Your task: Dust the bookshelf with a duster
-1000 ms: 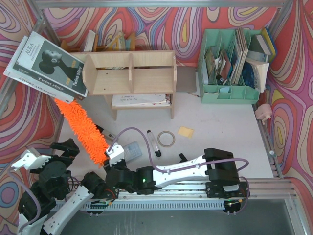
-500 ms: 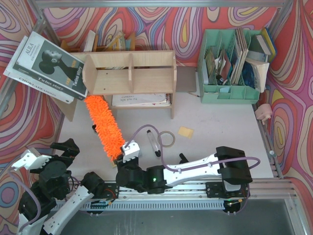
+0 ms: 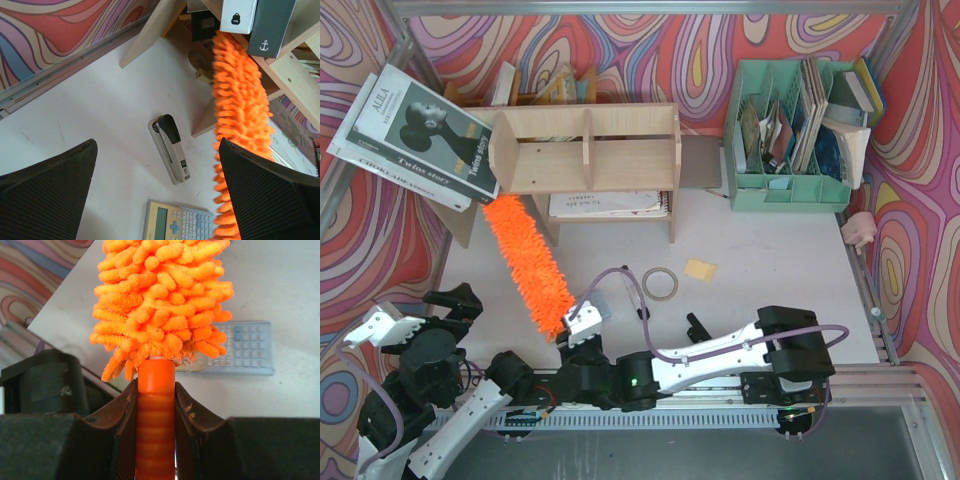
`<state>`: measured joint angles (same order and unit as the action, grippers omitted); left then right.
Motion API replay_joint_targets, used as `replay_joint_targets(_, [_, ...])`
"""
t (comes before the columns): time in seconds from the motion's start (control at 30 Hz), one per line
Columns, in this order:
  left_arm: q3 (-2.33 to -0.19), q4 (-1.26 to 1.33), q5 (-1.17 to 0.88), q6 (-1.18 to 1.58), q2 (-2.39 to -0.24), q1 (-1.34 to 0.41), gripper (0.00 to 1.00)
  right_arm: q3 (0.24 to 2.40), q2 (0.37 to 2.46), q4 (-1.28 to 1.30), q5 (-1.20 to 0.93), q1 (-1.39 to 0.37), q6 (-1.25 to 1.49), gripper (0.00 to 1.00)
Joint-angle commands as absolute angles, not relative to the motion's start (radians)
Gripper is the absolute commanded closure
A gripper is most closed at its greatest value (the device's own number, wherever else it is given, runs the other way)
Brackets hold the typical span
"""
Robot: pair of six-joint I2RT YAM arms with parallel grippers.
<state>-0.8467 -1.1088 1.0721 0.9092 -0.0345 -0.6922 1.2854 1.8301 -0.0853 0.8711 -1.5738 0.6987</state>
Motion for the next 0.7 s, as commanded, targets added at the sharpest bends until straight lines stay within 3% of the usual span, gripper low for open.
replay_joint_targets(0.0, [-0.833,-1.125,1.094,0.913,-0.041,-0.695,0.02,1.274,1.714,-0.003,1.075,-1.568,0.888,1.00])
replay_joint_targets(0.37, [-0.833,-1.125,1.092,0.913,-0.038,-0.695,0.02,1.472,1.850,0.155,1.029,-1.576,0.963,1.00])
replay_joint_targets(0.67, [-0.833,-1.126,1.093,0.915,-0.026,-0.695,0.02,1.693,2.008,0.244,1.110,-1.604,0.964,1.00])
